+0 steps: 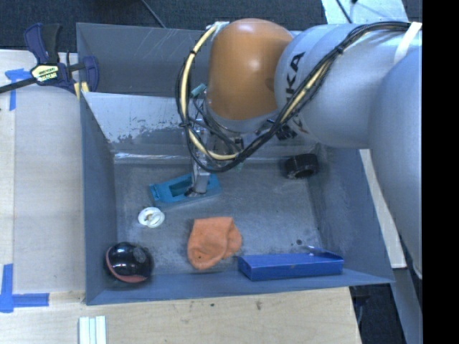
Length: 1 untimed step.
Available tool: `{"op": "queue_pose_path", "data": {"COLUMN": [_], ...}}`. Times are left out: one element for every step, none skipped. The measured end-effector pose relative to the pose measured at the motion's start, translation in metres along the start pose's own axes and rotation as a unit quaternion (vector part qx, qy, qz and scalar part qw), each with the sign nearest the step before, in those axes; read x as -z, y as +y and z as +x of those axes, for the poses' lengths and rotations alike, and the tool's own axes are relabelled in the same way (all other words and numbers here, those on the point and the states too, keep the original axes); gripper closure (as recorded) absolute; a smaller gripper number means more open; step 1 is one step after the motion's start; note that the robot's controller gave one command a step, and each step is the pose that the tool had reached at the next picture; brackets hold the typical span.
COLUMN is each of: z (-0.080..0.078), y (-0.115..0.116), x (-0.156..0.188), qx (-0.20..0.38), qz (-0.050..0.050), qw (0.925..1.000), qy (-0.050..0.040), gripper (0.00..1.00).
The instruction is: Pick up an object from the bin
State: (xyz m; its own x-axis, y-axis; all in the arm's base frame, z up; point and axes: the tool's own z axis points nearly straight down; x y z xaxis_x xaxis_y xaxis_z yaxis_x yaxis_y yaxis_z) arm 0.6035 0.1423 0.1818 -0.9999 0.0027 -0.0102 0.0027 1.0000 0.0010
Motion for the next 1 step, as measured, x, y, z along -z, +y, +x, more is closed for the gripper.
{"op": "queue_pose_path", "data": {"z": [0.0160], "y": [0.0270], "x": [-0.0292], "qx": [0.021], "qz": [-0.001], "qw": [0.9997], "qy": [0.0075], "gripper": [0.00]}}
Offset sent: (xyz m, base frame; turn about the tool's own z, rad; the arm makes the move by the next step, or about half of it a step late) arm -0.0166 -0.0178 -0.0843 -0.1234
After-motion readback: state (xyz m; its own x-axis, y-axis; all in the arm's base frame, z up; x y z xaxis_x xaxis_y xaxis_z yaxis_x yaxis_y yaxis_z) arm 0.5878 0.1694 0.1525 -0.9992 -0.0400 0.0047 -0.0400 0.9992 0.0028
